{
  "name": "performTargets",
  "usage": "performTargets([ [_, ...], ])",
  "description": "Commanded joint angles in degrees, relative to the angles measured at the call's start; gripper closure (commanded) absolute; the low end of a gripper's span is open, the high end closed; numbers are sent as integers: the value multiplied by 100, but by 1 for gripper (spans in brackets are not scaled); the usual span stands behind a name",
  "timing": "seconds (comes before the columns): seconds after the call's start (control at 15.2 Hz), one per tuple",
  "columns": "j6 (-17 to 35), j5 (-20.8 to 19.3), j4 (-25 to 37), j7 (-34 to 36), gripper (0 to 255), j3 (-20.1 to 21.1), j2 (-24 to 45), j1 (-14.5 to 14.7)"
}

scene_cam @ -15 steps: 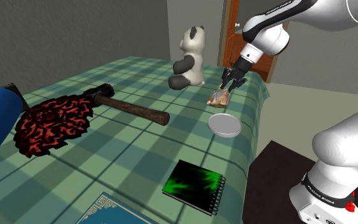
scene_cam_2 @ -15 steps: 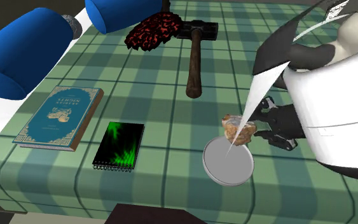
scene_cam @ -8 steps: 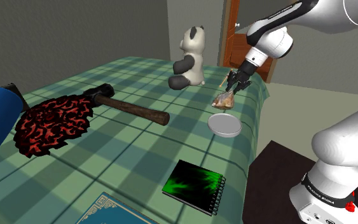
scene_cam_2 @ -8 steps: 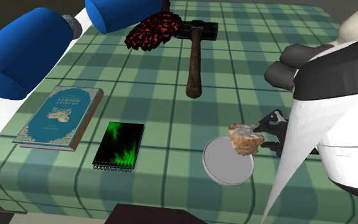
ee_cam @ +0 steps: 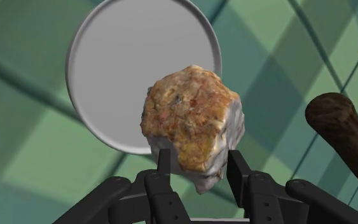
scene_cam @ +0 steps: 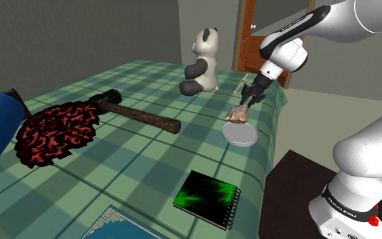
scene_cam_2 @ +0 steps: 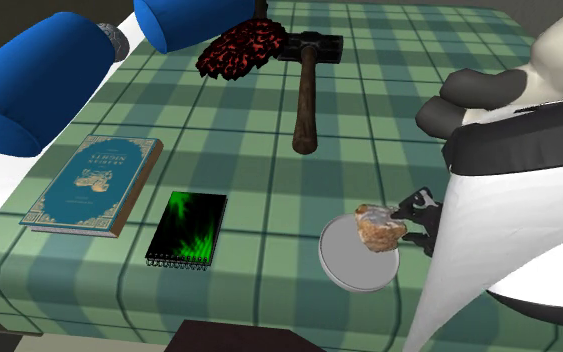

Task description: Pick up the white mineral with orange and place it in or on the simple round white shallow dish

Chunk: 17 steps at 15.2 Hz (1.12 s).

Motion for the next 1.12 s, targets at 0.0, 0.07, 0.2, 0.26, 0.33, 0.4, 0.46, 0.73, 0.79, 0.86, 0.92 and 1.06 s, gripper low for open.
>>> performTargets([
  [0.0, 151, 67, -68, -95, 255, 14, 93, 18],
  [0.07, 217, 98, -96, -142, 255, 19, 142, 24],
  [0.2, 350, 162, -146, -239, 255, 29, 243, 38],
  [0.26, 416, 196, -170, -288, 255, 33, 295, 45],
  [0.33, 482, 230, -191, -338, 255, 38, 349, 52],
  [0.4, 548, 265, -212, -389, 255, 43, 404, 58],
  [0.46, 613, 301, -231, -441, 255, 48, 460, 65],
  [0.73, 659, 326, -244, -477, 255, 48, 501, 73],
  [0.79, 659, 326, -244, -477, 255, 47, 501, 74],
  [0.86, 659, 326, -244, -477, 255, 46, 501, 75],
  [0.92, 659, 326, -243, -477, 255, 45, 501, 76],
  [1.06, 674, 331, -236, -485, 0, 46, 525, 79],
])
